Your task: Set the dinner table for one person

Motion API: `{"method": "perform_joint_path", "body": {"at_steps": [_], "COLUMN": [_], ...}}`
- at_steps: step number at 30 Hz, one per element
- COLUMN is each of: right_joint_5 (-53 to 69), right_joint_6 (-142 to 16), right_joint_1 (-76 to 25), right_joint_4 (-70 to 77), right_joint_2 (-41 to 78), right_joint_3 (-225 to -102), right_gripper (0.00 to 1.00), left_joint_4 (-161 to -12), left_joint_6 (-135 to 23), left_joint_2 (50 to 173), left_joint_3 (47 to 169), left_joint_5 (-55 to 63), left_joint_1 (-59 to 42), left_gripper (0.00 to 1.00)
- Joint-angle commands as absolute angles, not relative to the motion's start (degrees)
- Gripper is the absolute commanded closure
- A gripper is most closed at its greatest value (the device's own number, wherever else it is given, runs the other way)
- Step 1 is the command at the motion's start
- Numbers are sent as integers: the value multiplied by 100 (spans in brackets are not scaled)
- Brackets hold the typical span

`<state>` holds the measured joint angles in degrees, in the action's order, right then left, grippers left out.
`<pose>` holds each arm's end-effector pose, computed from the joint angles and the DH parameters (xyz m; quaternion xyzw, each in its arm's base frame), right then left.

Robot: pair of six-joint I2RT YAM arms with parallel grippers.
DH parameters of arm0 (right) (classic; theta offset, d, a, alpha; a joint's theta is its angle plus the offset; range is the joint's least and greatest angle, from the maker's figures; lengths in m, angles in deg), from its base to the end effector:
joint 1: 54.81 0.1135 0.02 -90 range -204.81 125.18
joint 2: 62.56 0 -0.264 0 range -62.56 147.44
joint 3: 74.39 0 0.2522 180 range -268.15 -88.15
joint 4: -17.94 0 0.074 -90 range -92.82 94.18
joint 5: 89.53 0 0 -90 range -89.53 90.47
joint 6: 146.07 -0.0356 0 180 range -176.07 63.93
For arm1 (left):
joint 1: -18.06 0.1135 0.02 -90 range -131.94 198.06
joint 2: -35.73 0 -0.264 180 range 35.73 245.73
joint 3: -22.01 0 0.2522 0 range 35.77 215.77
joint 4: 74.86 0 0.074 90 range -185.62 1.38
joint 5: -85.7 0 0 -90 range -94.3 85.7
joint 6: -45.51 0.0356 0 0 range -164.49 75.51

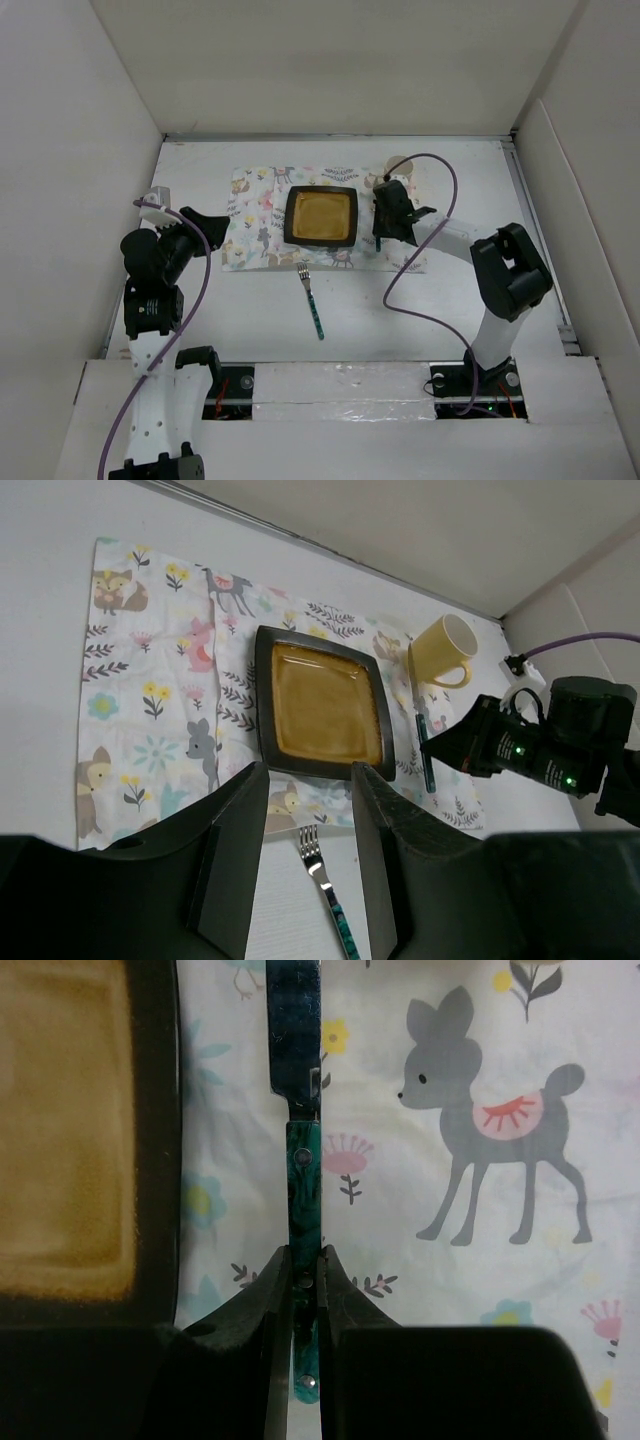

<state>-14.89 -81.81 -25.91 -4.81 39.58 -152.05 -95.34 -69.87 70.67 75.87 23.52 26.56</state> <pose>0.3360 0.1747 0.1876 0.0233 0.9238 0.0553 0.3782 0.1484 0.0054 0.3436 -0.0423 0.7143 -0.2698 0.6443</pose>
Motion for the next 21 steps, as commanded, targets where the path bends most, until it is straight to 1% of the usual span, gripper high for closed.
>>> {"method": "perform_joint_path", "body": {"at_steps": [1,8,11,12,14,15,17,18,19,20,21], "right_joint_5": [-1333,-1351,-1351,-1394,-1456,-1578,-1667,-1711,-1754,-1764,-1712], "right_joint_6": [-8209,-8454,-8534,-8534,-8534,-8525,-8508,-8499,-8481,-8464,-8455], "right_joint_1": [-2511,-2405,-2405,-2405,-2405,-2336,-2195,-2116,-2002,-1653,-1441], "right_joint_4": [22,23,-92,-92,-223,-293,-364,-451,-469,-452,-356], "right_joint_2": [3982,4185,4080,4010,3678,3527,3158,2791,2622,2420,2088], "right_joint_3": [-15134,-15064,-15047,-15011,-15002,-14959,-14809,-14757,-14687,-14495,-14353], "right_gripper": [100,100,80,68,60,54,52,51,51,53,71], "left_joint_4": [-9336,-9310,-9345,-9345,-9301,-9301,-9345,-9345,-9328,-9310,-9301], "left_joint_6": [-6989,-7006,-6980,-6989,-7015,-7015,-6998,-6989,-6989,-7006,-7015], "left_joint_2": [7089,7071,7045,7080,7028,7019,7045,7036,7045,7010,6992], "left_joint_3": [7620,7603,7620,7612,7594,7594,7611,7611,7603,7594,7594], "left_joint_5": [2426,2427,2357,2383,2427,2427,2348,2365,2400,2392,2357], "left_joint_1": [2694,2694,2694,2694,2694,2694,2694,2694,2694,2694,2694], "left_gripper": [64,64,64,64,64,64,64,64,64,64,64]}}
